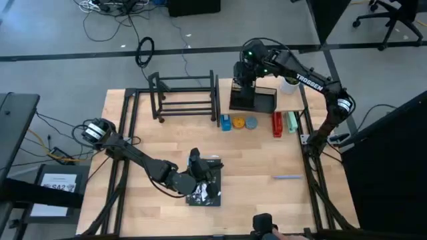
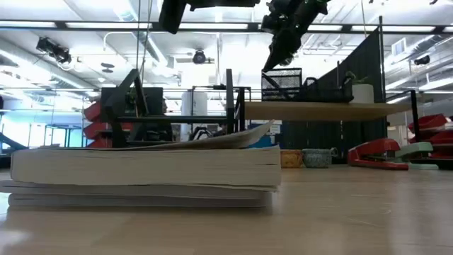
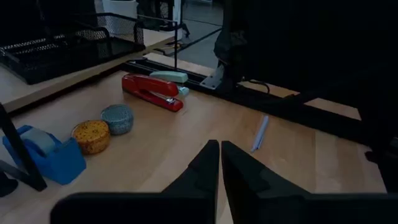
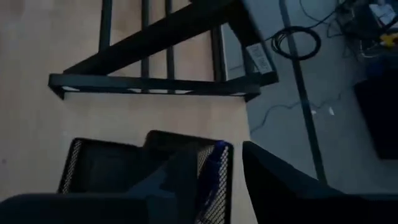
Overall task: Stock shelves
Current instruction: Remove the white vase plant from the shelf
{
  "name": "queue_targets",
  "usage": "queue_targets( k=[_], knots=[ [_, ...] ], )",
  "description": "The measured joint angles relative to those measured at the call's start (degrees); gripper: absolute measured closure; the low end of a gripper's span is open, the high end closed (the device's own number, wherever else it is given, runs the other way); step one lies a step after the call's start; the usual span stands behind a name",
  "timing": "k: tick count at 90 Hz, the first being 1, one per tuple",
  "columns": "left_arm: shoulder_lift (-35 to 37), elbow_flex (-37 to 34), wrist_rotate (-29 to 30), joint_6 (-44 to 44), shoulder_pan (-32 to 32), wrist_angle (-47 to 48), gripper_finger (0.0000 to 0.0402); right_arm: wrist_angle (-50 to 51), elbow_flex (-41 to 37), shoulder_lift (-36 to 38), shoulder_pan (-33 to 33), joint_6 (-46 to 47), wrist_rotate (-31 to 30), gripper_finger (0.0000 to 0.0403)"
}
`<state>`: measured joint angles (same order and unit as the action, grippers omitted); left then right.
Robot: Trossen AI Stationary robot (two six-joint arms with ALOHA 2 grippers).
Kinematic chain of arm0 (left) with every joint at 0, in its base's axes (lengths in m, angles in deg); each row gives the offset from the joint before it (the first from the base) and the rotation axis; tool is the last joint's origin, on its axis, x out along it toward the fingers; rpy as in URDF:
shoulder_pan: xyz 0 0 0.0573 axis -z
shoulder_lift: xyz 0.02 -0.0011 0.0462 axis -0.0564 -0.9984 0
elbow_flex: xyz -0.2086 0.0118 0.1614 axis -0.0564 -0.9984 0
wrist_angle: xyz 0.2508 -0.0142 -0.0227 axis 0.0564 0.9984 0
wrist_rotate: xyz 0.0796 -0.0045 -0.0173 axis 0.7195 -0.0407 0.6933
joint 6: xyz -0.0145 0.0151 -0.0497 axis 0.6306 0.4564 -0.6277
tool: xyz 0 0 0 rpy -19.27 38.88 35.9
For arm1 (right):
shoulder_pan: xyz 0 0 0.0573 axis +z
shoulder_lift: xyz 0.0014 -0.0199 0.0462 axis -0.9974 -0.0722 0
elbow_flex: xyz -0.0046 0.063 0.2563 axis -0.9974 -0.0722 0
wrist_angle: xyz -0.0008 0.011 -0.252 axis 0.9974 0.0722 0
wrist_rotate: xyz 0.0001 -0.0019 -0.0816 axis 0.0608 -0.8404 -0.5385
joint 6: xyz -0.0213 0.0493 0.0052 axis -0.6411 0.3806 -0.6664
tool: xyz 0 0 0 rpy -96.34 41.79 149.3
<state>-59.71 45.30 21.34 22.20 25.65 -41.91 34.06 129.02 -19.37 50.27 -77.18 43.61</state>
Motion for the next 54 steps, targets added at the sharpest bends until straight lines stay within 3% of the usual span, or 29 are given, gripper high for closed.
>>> queue_targets(
  k=[26,54],
  knots=[
    [0.00,0.02,0.00,0.06,-0.02,-0.04,0.0402,-1.04,-0.03,-1.80,-0.53,0.18,-1.57,0.0297],
    [0.00,0.02,0.01,0.02,-0.02,-0.11,0.0402,0.57,-1.05,-1.86,-1.31,1.42,-1.09,0.0372]
  ],
)
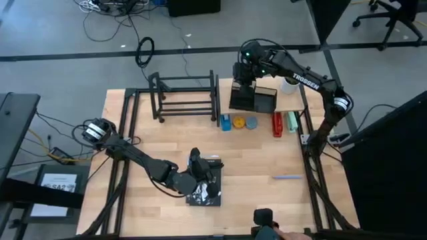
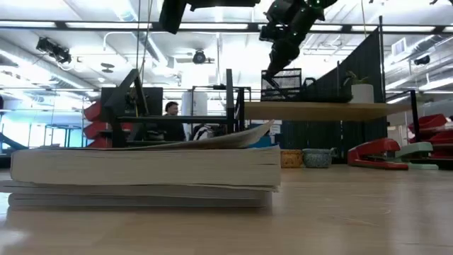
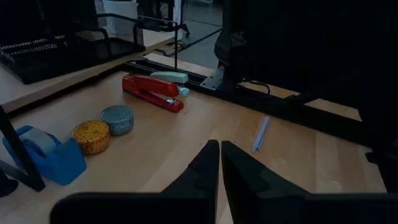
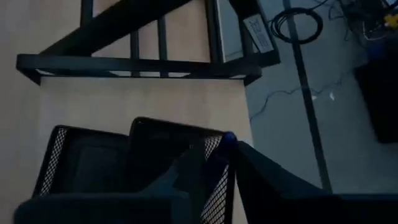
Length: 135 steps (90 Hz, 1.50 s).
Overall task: Stock shelves
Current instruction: Remove the white vase plant from the shelf
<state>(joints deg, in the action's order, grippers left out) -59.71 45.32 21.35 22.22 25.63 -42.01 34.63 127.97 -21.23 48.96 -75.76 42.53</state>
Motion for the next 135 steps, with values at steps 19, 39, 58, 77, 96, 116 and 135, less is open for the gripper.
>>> queue_targets(
  k=[19,39,58,77,96,116,135],
  knots=[
    [0.00,0.00,0.01,-0.11,0.00,-0.01,0.0402,-0.80,-0.02,0.38,0.01,1.59,-0.06,0.0396],
    [0.00,0.00,-0.01,-0.13,0.00,-0.09,0.0401,-0.65,0.19,0.66,0.30,1.68,-0.58,0.0401],
    [0.00,0.00,-0.01,-0.13,0.00,0.00,0.0402,-1.73,0.33,1.06,0.80,1.49,-1.00,0.0402],
    [-0.02,0.00,0.01,-0.15,0.00,0.06,0.0402,-4.37,0.42,3.15,1.18,0.61,-2.27,0.0402],
    [0.00,0.00,-0.01,-0.15,0.00,0.06,0.0402,-4.87,0.50,4.15,1.18,-0.40,-2.64,0.0400],
    [0.00,0.00,0.01,-0.17,0.00,0.05,0.0401,1.39,0.23,3.80,1.18,-8.17,-3.92,0.0336],
    [0.00,0.00,0.01,-0.15,0.00,0.02,0.0401,0.79,-1.14,3.78,1.21,-9.64,-4.37,0.0243]
  ],
)
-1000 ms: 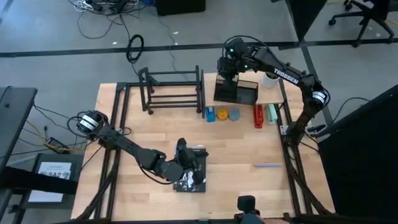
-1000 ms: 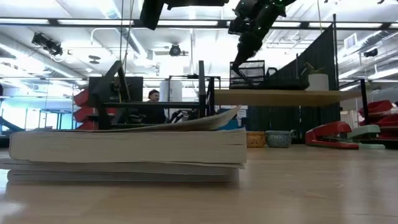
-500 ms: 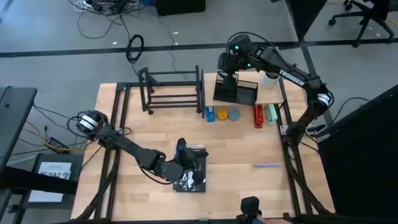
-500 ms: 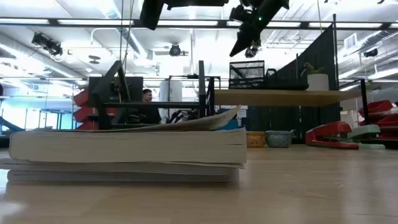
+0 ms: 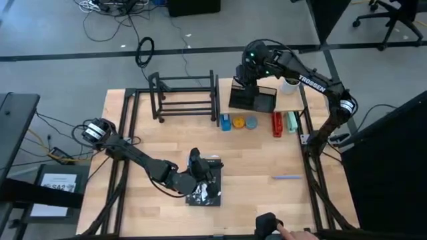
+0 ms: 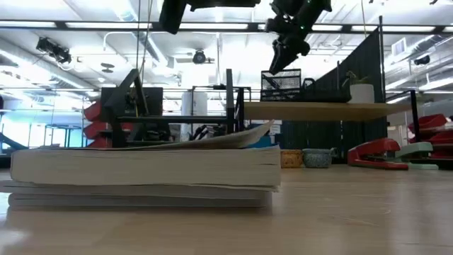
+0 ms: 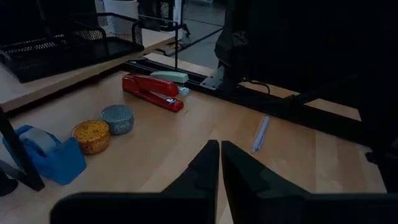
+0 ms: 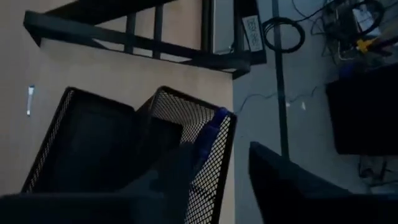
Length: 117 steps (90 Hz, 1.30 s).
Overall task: Stock shelves
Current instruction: Remove the white vase plant from the shelf
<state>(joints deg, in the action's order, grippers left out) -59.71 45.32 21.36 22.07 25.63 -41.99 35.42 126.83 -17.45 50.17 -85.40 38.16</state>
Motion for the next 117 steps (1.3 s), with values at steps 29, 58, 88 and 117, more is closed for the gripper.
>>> queue_targets(
  k=[29,58,88,117],
  knots=[
    [0.00,-0.02,-0.02,-0.02,0.00,-0.01,0.0402,-9.67,-5.10,-0.04,1.57,-2.15,-5.95,0.0156],
    [0.00,0.00,-0.01,-0.02,0.00,-0.04,0.0402,-14.40,-6.24,0.00,2.35,-2.21,-15.23,0.0184],
    [0.00,0.00,0.00,-0.04,0.00,-0.06,0.0402,-14.74,-6.25,0.00,2.35,1.50,-17.12,0.0233],
    [0.00,0.00,-0.02,-0.06,0.00,-0.18,0.0402,-14.52,-6.25,-0.01,2.18,2.01,-15.90,0.0326]
  ],
)
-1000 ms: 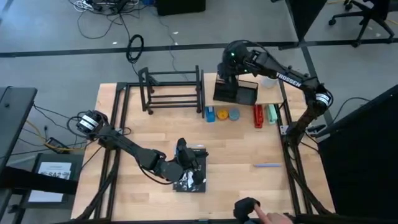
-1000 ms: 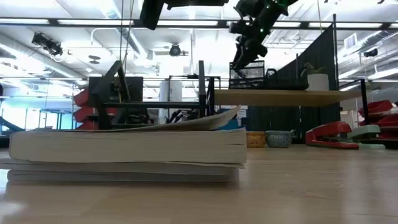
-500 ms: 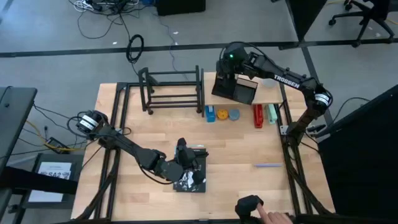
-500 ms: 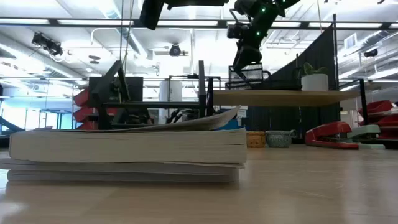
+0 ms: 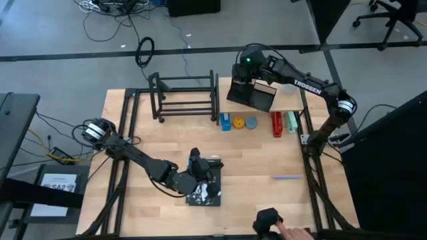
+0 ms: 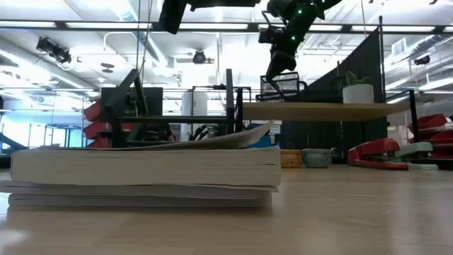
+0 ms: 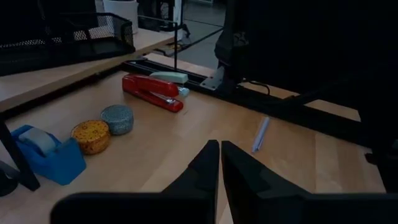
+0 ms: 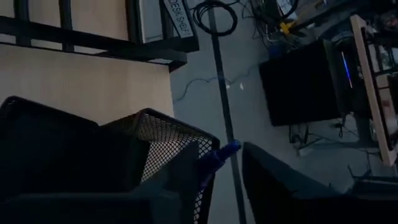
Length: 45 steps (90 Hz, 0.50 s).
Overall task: Stock shelves
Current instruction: Remove the white vase plant from the shelf
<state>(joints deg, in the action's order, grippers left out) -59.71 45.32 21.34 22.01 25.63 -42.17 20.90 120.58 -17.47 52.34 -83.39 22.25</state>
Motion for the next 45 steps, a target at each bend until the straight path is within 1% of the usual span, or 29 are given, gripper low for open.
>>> queue_targets(
  k=[24,45],
  knots=[
    [0.00,0.00,0.00,-0.02,0.00,-0.35,0.0401,0.17,0.00,-0.01,-0.02,2.70,0.71,0.0396],
    [0.00,-0.01,0.01,-0.02,0.00,-0.39,0.0401,0.21,0.15,-0.01,0.11,3.00,0.21,0.0398]
  ],
)
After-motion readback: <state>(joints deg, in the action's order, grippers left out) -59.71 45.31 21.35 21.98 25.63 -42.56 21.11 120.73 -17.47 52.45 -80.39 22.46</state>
